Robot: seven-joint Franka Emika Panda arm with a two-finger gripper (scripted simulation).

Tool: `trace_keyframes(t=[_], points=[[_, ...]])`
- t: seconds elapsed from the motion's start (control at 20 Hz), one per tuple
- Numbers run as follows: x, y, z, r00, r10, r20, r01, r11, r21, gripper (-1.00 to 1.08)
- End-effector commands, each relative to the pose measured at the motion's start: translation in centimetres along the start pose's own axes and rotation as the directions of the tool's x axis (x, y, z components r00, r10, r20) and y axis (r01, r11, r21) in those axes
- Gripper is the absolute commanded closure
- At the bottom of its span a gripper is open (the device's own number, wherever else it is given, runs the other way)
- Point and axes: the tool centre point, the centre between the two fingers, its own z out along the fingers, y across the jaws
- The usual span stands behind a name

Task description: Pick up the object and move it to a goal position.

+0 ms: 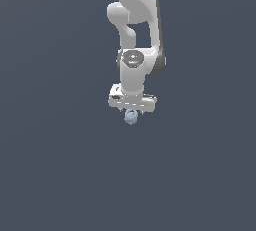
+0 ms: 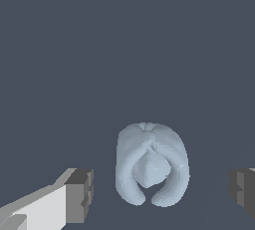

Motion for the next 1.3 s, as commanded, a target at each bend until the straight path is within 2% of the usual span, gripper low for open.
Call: trace_keyframes(t=[0.0, 0.45, 0.95, 1.2, 1.25], points=[[-0.5, 0.1, 0.6, 1.000, 0.016, -0.002, -0.016, 1.000, -0.002, -0.92], [-0.9, 0.1, 1.3, 1.000, 0.024, -0.002, -0.024, 1.000, -0.003, -0.92], [-1.0, 0.2, 5.4, 1.000, 0.027, -0.003, -0.027, 1.000, -0.003, -0.92], [-1.0, 0.1, 6.1, 1.000, 0.027, -0.003, -0.027, 1.000, -0.003, -0.92], [-1.0, 0.1, 6.1, 1.000, 0.027, -0.003, -0.027, 1.000, -0.003, 1.08]])
